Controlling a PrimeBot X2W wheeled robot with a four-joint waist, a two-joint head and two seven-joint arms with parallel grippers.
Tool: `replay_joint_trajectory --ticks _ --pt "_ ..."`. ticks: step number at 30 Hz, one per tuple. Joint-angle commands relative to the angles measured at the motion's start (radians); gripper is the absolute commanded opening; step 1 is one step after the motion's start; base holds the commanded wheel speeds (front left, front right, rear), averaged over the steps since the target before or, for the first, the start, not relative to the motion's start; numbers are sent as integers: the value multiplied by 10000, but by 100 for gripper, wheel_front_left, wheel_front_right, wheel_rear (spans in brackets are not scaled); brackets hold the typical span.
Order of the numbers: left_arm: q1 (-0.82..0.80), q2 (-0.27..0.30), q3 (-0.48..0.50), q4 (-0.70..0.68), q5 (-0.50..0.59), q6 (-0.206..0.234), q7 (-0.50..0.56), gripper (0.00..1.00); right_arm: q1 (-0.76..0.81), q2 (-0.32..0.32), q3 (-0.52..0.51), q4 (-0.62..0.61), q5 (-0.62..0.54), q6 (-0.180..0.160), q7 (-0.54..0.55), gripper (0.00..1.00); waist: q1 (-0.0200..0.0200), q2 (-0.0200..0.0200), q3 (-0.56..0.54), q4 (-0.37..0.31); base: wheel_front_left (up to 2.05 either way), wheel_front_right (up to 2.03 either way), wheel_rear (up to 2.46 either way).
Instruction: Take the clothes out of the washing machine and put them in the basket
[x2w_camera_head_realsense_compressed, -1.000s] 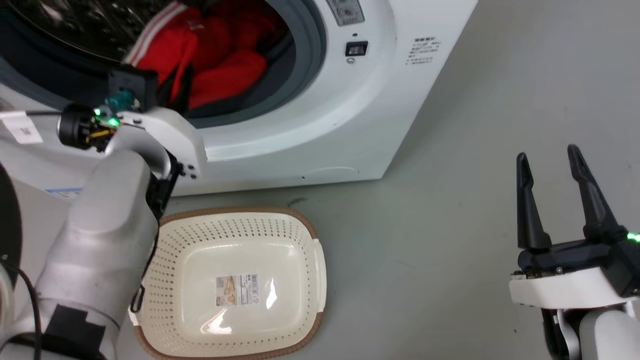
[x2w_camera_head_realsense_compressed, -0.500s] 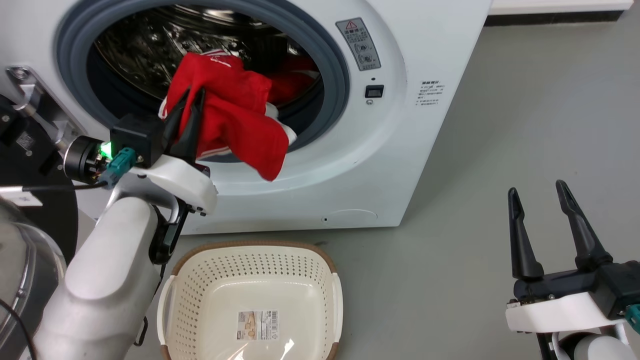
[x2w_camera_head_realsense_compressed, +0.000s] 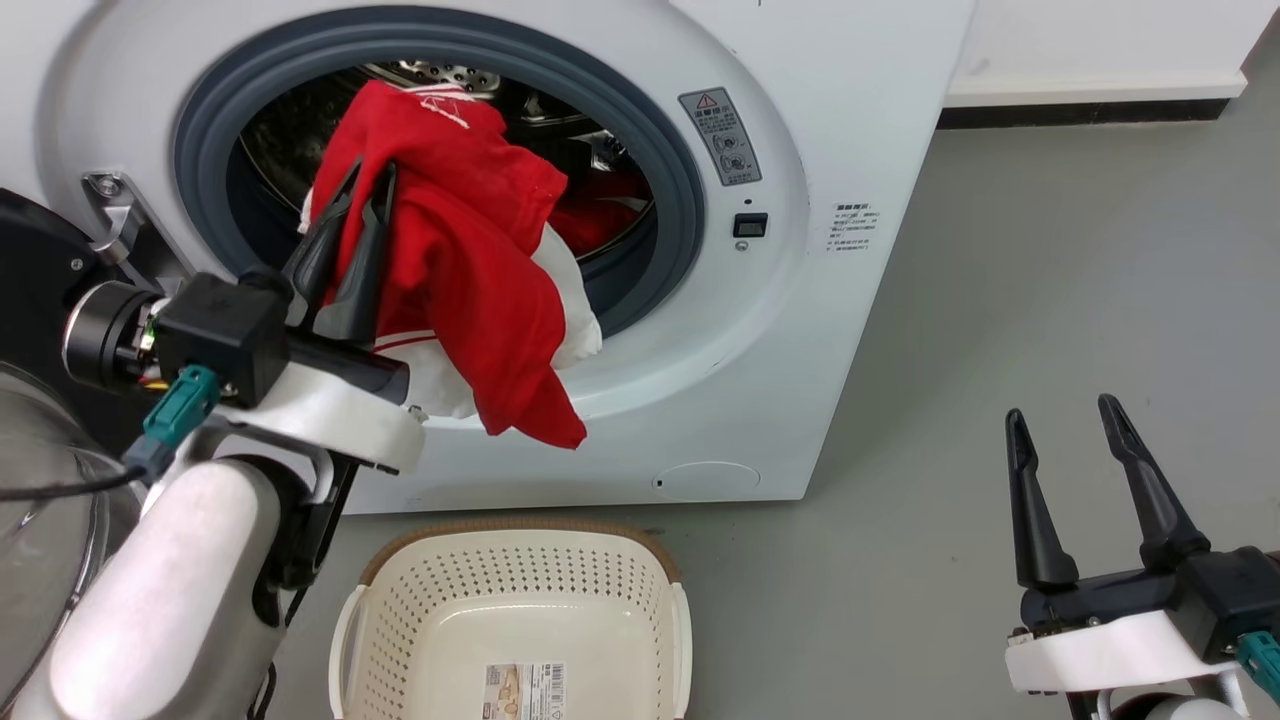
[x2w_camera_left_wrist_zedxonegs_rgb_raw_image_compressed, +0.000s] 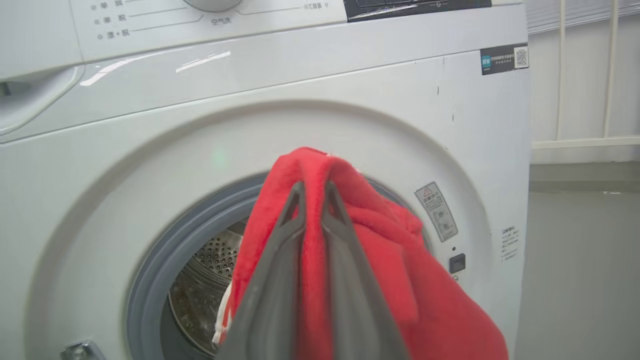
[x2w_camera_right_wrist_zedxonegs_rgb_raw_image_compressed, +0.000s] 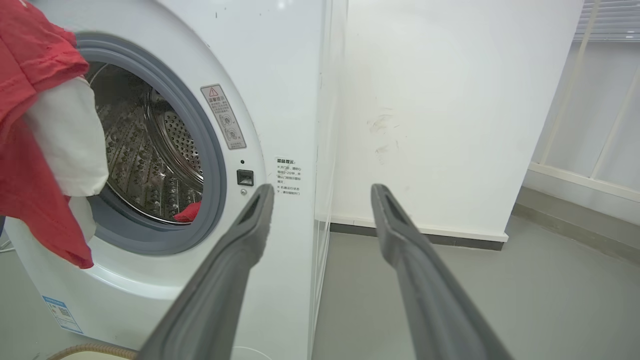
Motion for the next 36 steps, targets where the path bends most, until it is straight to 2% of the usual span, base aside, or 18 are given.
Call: replay_joint_trajectory --ticks 1,11,16,21,25,30,36 --pt "208 100 30 -364 83 112 69 0 137 13 6 15 30 -7 -19 100 1 0 -71 -5 0 0 0" --pt "1016 666 172 -2423 189 614 658 0 352 13 -11 -1 39 -7 -17 100 1 0 -371 66 0 0 0" --pt "1485 811 14 -2836 210 695 826 0 287 15 6 -31 44 -7 -19 100 1 0 -323 120 0 0 0" --pt "2116 682 -262 -2875 59 759 824 0 167 15 -50 -113 57 -7 -17 100 1 0 -105 203 0 0 0" --pt "2740 594 -558 -2461 -58 755 723 0 36 15 -36 -172 30 -7 -17 100 1 0 182 251 0 0 0" --pt "3290 268 -1165 -1393 -158 484 500 0 -237 15 -121 -234 -19 -7 -19 100 1 0 689 323 0 0 0" --pt "3007 -384 -1576 1033 -402 -62 -200 0 -731 13 -88 -371 -71 -7 -19 100 1 0 1635 310 0 0 0"
